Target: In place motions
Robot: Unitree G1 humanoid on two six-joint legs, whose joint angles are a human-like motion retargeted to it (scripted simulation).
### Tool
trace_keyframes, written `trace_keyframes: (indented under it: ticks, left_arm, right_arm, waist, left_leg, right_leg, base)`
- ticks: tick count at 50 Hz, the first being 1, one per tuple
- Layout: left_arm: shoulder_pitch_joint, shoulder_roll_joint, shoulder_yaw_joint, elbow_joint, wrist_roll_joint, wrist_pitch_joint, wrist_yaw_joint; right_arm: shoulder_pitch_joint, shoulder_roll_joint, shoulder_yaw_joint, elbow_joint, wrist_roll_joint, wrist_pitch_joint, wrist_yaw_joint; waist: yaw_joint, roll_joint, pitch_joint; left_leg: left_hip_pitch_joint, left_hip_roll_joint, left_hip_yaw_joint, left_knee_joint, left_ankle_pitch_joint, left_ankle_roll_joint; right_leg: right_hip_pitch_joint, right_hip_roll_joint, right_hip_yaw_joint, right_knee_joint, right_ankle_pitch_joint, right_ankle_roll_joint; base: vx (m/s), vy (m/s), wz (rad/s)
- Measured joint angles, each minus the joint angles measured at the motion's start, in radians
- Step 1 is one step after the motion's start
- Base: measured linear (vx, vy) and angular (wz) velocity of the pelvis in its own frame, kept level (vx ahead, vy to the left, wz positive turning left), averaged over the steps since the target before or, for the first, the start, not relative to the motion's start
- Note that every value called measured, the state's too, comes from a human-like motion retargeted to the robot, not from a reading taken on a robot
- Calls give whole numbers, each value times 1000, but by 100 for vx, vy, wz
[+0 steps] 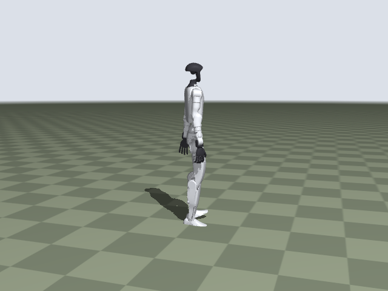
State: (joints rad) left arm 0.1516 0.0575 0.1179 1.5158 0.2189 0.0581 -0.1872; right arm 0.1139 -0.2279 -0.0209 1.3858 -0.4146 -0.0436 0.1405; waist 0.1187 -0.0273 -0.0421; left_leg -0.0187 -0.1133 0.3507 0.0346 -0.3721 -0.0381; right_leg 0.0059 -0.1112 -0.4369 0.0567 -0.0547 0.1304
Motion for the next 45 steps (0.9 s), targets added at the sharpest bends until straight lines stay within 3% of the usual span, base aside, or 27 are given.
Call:
trace_keyframes:
  ticks: [4, 10, 19, 23, 27, 32, 35, 37, 45]
  left_arm:
    - [-29, 20, -8, 16, 28, 10, -11]
    - [-66, 79, -60, -6, 57, 11, -9]
    - [-86, 110, -21, -31, 16, 5, 0]
    - [-91, 120, -16, -39, 19, 6, -1]
    - [-104, 119, -22, -38, 27, 8, -4]
    - [-117, 105, -9, -44, 30, 5, -5]
    - [-122, 98, 8, -43, 29, 1, -7]
    - [-124, 84, 12, -42, 27, 3, -7]
    - [-128, 58, -13, -71, 0, -7, -37]
  right_arm:
    - [-27, 25, 27, -22, 27, 7, -9]
    - [-29, 49, 49, -50, 43, -8, 19]
    - [-40, 16, 81, -12, -18, 14, 4]
    - [-60, 11, 39, 41, 30, 35, -13]
    - [-69, 9, -13, 90, 104, 40, -26]
    - [-68, 9, -41, 147, 136, 48, -40]
    - [-59, 17, -42, 187, 129, 48, -38]
    - [-49, 24, -49, 206, 121, 52, -32]
    - [-21, 54, -41, 174, 73, 48, -49]
  waist:
    - [-73, 0, 2]
    - [-72, -19, 33]
    - [-114, -2, 34]
    - [-120, 8, 24]
    - [-140, 22, 20]
    - [-176, 18, 18]
    - [-194, 14, 7]
    - [-203, 15, 2]
    - [-231, 21, 3]
  left_leg:
    - [8, 10, 80, -25, -19, 4]
    - [41, 23, 247, -57, -66, 11]
    - [52, 104, 524, -73, -120, -40]
    - [52, 130, 636, -78, -134, -68]
    - [50, 152, 708, -73, -136, -90]
    - [60, 144, 760, -68, -129, -107]
    - [72, 146, 786, -66, -113, -115]
    - [82, 148, 802, -65, -99, -116]
    - [139, 183, 855, -28, 3, -113]
  right_leg:
    - [-49, 6, 47, 30, 28, -26]
    - [-111, 38, 121, 42, 60, -84]
    - [-73, -23, -307, 2, -17, -95]
    - [-35, -31, -493, 3, 7, -103]
    - [4, -28, -576, 2, 44, -116]
    - [39, -20, -543, -32, 89, -72]
    - [34, 28, -529, -99, 80, -103]
    - [21, 33, -429, -110, 84, -108]
    - [17, 51, -353, -102, 66, -122]
  base:
    - [-1, -3, -90]
    - [-8, -18, -163]
    - [-22, -26, -211]
    - [-22, -22, -221]
    - [-22, -21, -166]
    - [-13, -18, -125]
    - [-4, -25, -96]
    - [1, -22, -60]
    - [3, -21, -54]
